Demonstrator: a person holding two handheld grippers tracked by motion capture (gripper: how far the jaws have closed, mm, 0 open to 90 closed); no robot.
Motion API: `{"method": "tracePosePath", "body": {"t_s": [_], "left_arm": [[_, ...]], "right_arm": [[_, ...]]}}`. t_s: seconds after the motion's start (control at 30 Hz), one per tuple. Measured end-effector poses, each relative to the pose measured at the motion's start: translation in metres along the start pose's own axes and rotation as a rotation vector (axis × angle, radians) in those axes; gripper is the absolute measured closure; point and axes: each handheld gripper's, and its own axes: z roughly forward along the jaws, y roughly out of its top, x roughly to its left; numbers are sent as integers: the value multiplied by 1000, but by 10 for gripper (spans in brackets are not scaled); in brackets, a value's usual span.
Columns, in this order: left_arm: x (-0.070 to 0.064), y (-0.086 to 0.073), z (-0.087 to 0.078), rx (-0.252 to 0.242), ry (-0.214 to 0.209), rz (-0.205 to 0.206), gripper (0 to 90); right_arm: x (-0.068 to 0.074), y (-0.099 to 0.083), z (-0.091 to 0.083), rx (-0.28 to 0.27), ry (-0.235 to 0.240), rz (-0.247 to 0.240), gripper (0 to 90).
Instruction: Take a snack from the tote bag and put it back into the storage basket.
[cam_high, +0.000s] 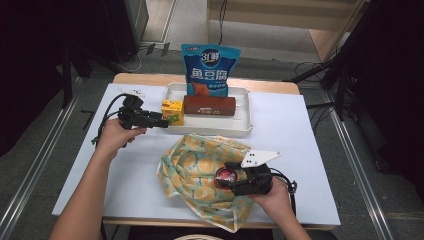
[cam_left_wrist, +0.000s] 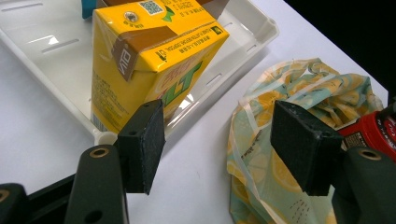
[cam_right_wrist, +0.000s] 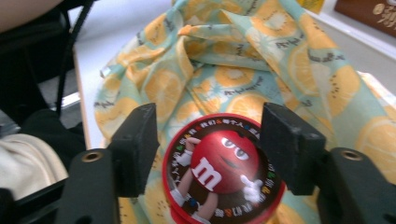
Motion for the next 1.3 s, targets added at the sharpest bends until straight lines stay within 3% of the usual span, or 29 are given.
{"method": "tracePosePath", "body": {"t_s": [0.17,0.4,0.53,0.6,0.73,1.3], "left_arm": [[0,0,-1,-4,-1,-4,358],[1,0,-1,-4,0,-2,358],[1,0,-1,-1,0,-4,358],[1,0,-1,-2,0,-4,357],[0,0,-1,-4,-1,-2,358],[0,0,-4,-14,4,7,358]], "right_arm": [[-1,-2,0,-8,2,22,323],[-4,-3,1,29,-45,32,298],[-3,-3,5,44,-47,26,278],[-3,-5,8,40,-34,45,263],[-1,-6,11,52,-50,24,254],[-7,-15,24,77,-14,19,234]]}}
